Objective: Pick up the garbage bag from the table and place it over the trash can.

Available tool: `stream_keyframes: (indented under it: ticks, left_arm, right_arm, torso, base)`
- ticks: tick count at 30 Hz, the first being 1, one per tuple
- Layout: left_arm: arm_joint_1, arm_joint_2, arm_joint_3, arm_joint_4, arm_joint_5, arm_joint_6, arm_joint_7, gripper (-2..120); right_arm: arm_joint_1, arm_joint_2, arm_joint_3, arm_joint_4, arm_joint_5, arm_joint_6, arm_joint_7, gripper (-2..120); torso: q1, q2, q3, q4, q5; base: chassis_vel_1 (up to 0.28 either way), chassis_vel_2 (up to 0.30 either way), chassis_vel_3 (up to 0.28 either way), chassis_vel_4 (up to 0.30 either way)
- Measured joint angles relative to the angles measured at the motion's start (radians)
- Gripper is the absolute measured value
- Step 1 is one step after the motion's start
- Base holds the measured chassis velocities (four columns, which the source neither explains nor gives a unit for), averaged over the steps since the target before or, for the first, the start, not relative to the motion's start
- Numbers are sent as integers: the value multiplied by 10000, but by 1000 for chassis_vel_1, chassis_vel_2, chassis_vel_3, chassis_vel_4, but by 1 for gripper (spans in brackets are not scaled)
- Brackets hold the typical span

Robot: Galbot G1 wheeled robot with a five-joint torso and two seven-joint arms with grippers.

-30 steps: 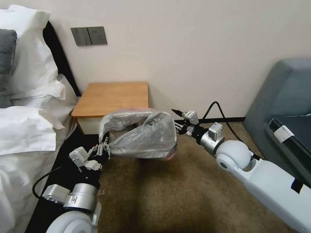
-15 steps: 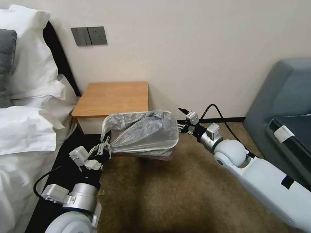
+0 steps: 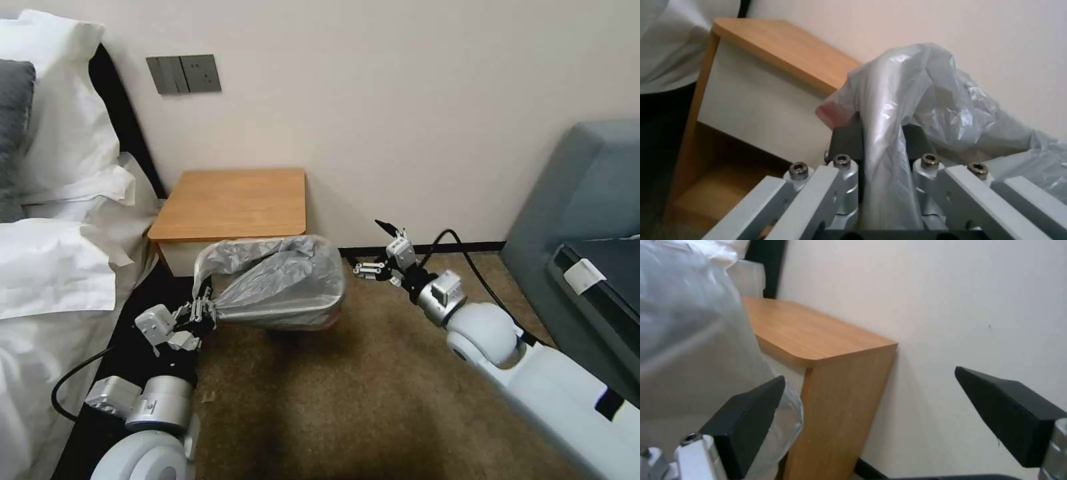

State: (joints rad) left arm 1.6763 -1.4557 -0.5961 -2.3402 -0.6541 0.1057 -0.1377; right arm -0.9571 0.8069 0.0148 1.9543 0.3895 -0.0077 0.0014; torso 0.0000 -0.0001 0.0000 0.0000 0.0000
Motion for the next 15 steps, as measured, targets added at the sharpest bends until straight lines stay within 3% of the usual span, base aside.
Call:
stream_keyframes:
  ticks: [3, 8, 11, 12, 15]
  left_arm:
    - [-12, 33, 31, 103, 293, 47, -84, 11]
    - [14, 227, 129, 210, 795, 78, -86, 11]
    - [21, 447, 210, 292, 1427, 83, 34, 11]
    - [21, 447, 210, 292, 1427, 83, 34, 11]
    - [7, 633, 279, 307, 2004, 97, 148, 11]
  right_arm:
    - [-606, -55, 749, 522, -71, 287, -80, 98]
    - [-817, -226, 1175, 1338, -57, 431, -126, 96]
    - [-612, -765, 903, 2323, -82, 325, -156, 80]
    - [-612, -765, 903, 2323, -82, 325, -156, 80]
    - [196, -1358, 130, 2809, -122, -193, -571, 67]
  torso:
    - [0, 0, 0, -1, 1]
    - [0, 0, 0, -2, -1]
    - [0, 1, -1, 0, 0]
    - [0, 1, -1, 0, 0]
    - [0, 1, 0, -2, -1]
  base:
    - [0, 0, 0, 0]
    - [0, 0, 0, 0]
    - [0, 0, 0, 0]
    - [0, 0, 0, 0]
    - [0, 0, 0, 0]
